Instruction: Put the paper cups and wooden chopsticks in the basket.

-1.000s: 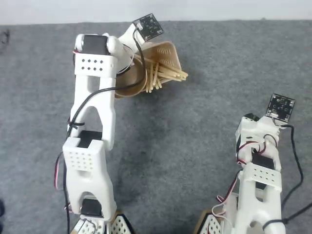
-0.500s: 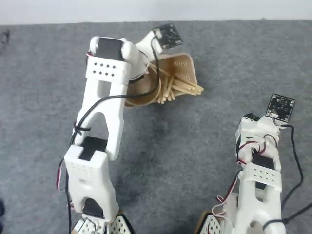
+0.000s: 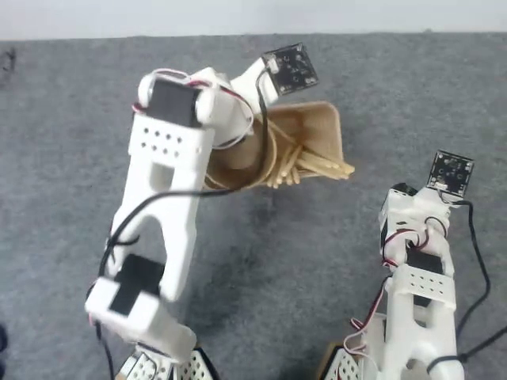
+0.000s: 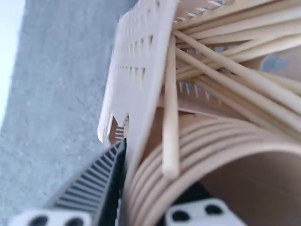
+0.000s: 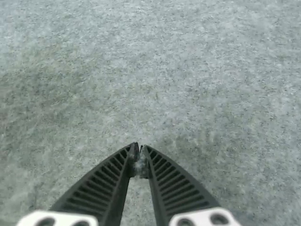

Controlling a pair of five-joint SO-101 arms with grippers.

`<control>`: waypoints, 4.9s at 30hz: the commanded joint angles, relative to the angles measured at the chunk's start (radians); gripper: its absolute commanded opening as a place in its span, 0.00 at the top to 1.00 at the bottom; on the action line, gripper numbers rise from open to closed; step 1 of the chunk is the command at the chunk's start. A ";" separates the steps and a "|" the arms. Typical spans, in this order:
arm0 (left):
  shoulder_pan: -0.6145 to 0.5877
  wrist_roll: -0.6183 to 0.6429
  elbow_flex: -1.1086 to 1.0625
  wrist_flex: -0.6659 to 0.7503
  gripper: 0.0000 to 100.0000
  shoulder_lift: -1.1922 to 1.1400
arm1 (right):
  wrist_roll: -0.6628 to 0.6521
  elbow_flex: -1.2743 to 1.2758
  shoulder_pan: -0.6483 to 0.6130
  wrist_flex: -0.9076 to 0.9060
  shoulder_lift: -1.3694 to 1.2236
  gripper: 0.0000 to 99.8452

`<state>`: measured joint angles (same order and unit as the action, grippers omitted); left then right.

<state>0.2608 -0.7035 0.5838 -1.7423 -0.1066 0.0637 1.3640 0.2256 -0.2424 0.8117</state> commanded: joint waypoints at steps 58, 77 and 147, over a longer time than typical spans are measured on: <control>-0.048 0.555 0.272 0.049 0.71 -0.023 | -0.014 -0.009 -0.007 0.021 0.016 0.99; -0.503 0.750 0.733 -0.017 0.72 0.347 | -0.014 -0.009 -0.008 0.021 0.016 0.99; -0.565 0.786 -2.252 0.473 0.72 1.923 | -0.186 0.106 -0.093 -1.182 1.001 0.98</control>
<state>-0.3007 0.0760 -1.6686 -1.2850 1.8021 -0.1250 1.4760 0.0537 -1.4469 1.8121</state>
